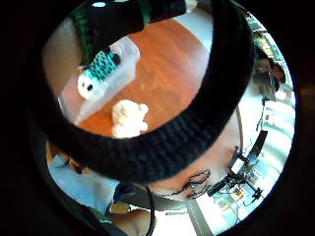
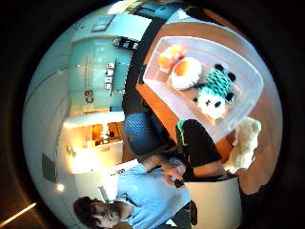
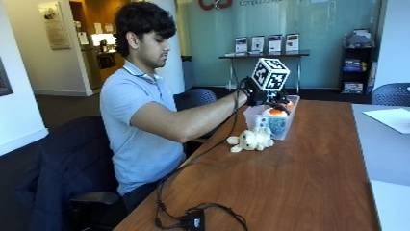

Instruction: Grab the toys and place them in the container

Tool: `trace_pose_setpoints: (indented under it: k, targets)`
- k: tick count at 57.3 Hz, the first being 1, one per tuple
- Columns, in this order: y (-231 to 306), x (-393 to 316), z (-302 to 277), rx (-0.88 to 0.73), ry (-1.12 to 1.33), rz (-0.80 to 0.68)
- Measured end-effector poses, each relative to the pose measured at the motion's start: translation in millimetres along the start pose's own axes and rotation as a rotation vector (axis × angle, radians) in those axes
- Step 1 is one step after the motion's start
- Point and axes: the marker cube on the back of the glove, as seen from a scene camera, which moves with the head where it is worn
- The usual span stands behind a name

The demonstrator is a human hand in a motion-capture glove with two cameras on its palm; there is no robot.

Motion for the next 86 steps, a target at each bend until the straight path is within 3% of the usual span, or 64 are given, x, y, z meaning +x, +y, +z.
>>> trace_pose_setpoints:
  k: [17, 34, 44, 50, 55, 72, 86]
  targets:
    - [52, 44, 56, -0.11, 0.103, 0.078]
    - [55, 66, 108, -0.172, 0.111, 0.18]
    - [38, 66, 137, -0.149, 0.165, 0.149]
    - [26, 60, 150, 0.027, 0.215, 0.07]
    - [25, 64, 142, 0.185, 0.211, 0.025]
    - [43, 92, 71, 0.299, 0.029, 0.094]
    - [21, 19, -43, 0.448, -0.061, -0.024]
